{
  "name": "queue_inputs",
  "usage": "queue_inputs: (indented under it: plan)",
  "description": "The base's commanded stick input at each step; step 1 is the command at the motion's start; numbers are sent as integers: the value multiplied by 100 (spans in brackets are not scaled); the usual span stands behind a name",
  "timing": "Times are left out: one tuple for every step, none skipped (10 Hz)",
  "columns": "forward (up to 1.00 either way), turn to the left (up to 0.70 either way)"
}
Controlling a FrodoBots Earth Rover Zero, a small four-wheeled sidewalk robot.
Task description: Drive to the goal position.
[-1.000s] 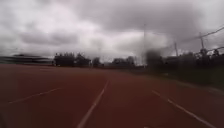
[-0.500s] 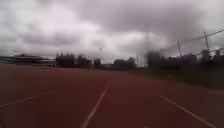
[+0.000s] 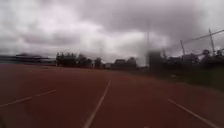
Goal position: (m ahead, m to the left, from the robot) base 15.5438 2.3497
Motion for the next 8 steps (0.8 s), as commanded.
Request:
queue_inputs:
  plan:
    - [70, 0]
    - [70, 0]
    - [70, 0]
    - [70, 0]
    - [70, 0]
    - [70, 0]
    - [70, 0]
    - [70, 0]
